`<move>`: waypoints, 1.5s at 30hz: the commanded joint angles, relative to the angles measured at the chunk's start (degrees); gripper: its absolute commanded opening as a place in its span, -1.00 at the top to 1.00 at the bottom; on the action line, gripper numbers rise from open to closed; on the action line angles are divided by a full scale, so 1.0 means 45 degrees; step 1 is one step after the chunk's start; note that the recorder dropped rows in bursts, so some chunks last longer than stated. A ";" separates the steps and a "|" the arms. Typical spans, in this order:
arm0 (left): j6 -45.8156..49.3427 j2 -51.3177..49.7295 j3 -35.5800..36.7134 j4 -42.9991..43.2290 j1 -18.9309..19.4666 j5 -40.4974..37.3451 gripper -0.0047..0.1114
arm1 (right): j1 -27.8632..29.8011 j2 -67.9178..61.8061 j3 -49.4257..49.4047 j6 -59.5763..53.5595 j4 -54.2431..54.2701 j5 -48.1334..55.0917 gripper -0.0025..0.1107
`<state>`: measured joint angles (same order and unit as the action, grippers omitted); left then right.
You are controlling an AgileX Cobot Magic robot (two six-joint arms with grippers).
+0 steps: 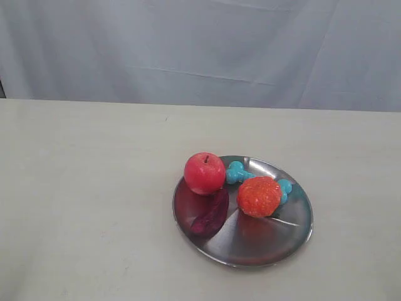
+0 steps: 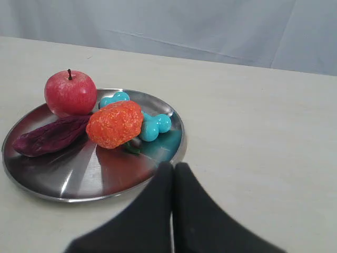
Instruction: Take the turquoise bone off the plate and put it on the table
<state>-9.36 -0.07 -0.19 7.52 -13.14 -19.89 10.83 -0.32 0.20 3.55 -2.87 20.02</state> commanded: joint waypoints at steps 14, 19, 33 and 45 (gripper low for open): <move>-0.0016 0.0017 0.0042 0.0004 -0.0035 0.0010 0.92 | 0.0074 0.0072 -0.0045 0.0090 0.0067 -0.0044 0.96; -0.0016 0.0017 0.0042 0.0004 -0.0035 0.0010 0.92 | 0.0074 0.0072 -0.0045 0.0090 0.0806 0.0015 0.96; -0.0016 0.0017 0.0042 0.0004 -0.0035 0.0010 0.92 | 0.0074 0.0072 0.3414 0.0013 0.0969 0.0972 0.96; -0.0016 0.0017 0.0042 0.0004 -0.0035 0.0010 0.92 | 0.0074 -0.1658 0.4698 0.0426 0.0969 0.0855 0.96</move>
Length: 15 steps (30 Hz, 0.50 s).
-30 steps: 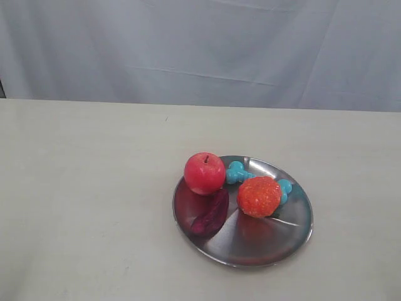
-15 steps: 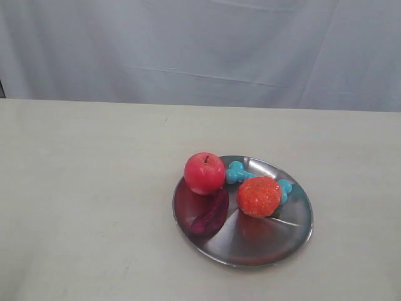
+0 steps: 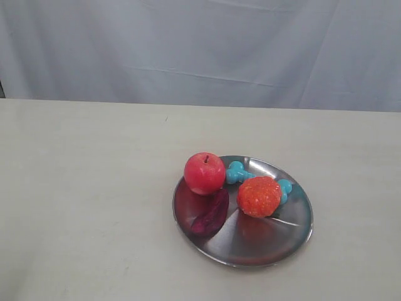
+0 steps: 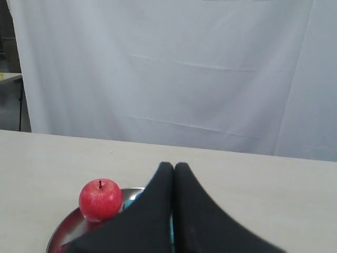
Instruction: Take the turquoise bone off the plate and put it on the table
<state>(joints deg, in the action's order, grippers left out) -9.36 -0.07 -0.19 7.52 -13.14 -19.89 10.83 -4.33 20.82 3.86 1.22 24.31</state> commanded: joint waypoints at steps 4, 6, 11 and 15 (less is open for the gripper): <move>-0.0016 0.0017 0.0042 0.0004 -0.0035 0.0010 0.92 | 0.0074 -0.1491 0.0254 0.1425 0.0811 0.0131 0.96; -0.0016 0.0017 0.0042 0.0004 -0.0035 0.0010 0.92 | 0.0074 -0.1923 0.0736 0.1197 0.1030 0.0916 0.96; -0.0016 0.0017 0.0042 0.0004 -0.0035 0.0010 0.92 | 0.0074 -0.3558 0.2311 0.0494 0.1001 0.2484 0.96; -0.0016 0.0017 0.0042 0.0004 -0.0035 0.0010 0.92 | -0.0020 -0.5398 0.3873 -0.0300 0.1136 0.3395 0.96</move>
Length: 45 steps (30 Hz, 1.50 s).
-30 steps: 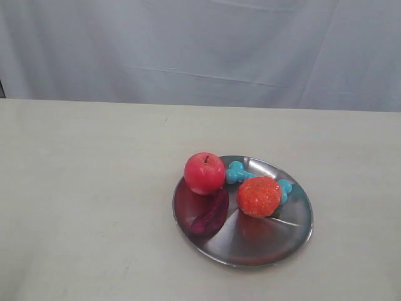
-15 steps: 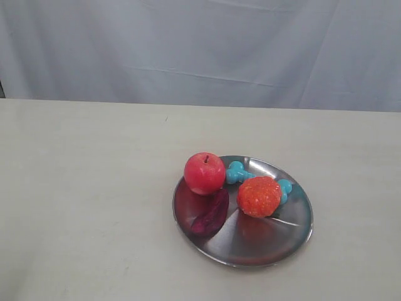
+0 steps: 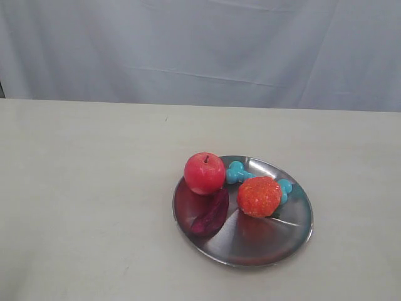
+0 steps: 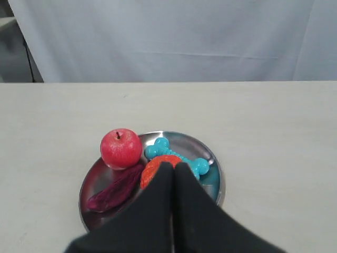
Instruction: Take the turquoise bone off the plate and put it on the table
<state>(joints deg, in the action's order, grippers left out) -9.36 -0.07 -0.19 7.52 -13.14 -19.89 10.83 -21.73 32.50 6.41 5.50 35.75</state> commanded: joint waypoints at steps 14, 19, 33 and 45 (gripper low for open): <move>-0.0016 0.0017 0.0042 0.0004 -0.0035 0.0010 0.92 | -0.0970 -0.9971 0.8164 -0.3222 0.0107 0.4493 0.96; -0.0016 0.0017 0.0042 0.0004 -0.0035 0.0010 0.92 | -0.0970 -1.2642 1.0538 -0.4554 0.0107 0.5077 0.96; -0.0016 0.0017 0.0042 0.0004 -0.0035 0.0010 0.92 | -0.0970 -1.7675 1.2624 -0.7156 -0.0609 0.4105 0.96; -0.0016 0.0017 0.0042 0.0004 -0.0035 0.0010 0.92 | -0.0980 -2.0166 1.2624 -0.8392 -0.0995 0.3598 0.96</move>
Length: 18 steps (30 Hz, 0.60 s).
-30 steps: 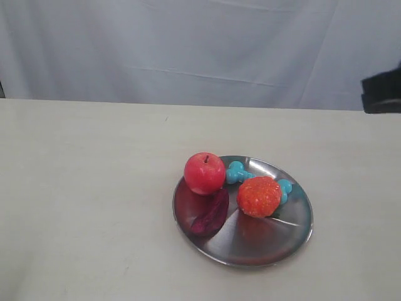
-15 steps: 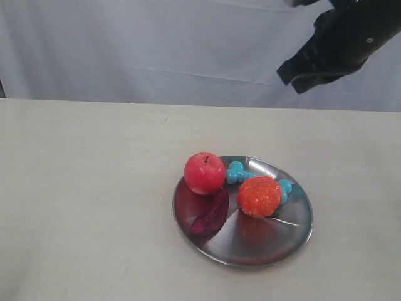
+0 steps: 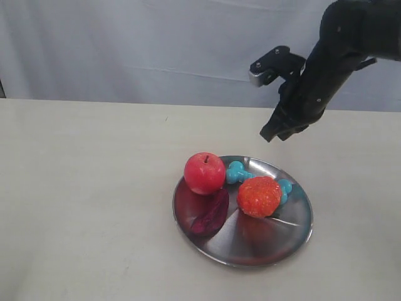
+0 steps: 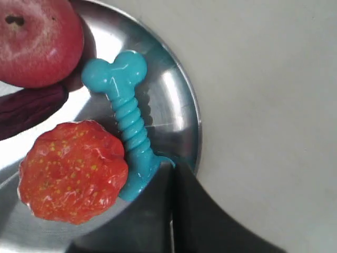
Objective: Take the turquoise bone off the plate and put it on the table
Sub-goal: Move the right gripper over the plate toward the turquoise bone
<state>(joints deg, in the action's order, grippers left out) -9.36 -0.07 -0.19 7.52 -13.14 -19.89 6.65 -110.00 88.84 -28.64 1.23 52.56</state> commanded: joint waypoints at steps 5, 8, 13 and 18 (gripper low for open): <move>-0.0016 0.0017 0.0042 0.0004 -0.0035 0.0010 0.92 | -0.0052 -0.1247 0.0103 -0.1065 -0.0045 -0.0161 0.96; -0.0016 0.0017 0.0042 0.0004 -0.0035 0.0010 0.92 | -0.0052 -0.1474 0.0103 -0.1250 0.0051 -0.0189 0.96; -0.0016 0.0017 0.0042 0.0004 -0.0035 0.0010 0.92 | -0.0052 -0.1706 0.0103 -0.1521 0.0368 -0.0292 0.96; -0.0016 0.0017 0.0042 0.0004 -0.0035 0.0010 0.92 | -0.0215 -0.1757 0.0103 -0.1952 0.0534 -0.0448 0.96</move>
<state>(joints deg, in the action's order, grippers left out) -9.36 -0.07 -0.19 7.52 -13.14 -19.89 6.19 -117.84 88.84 -35.69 3.16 51.22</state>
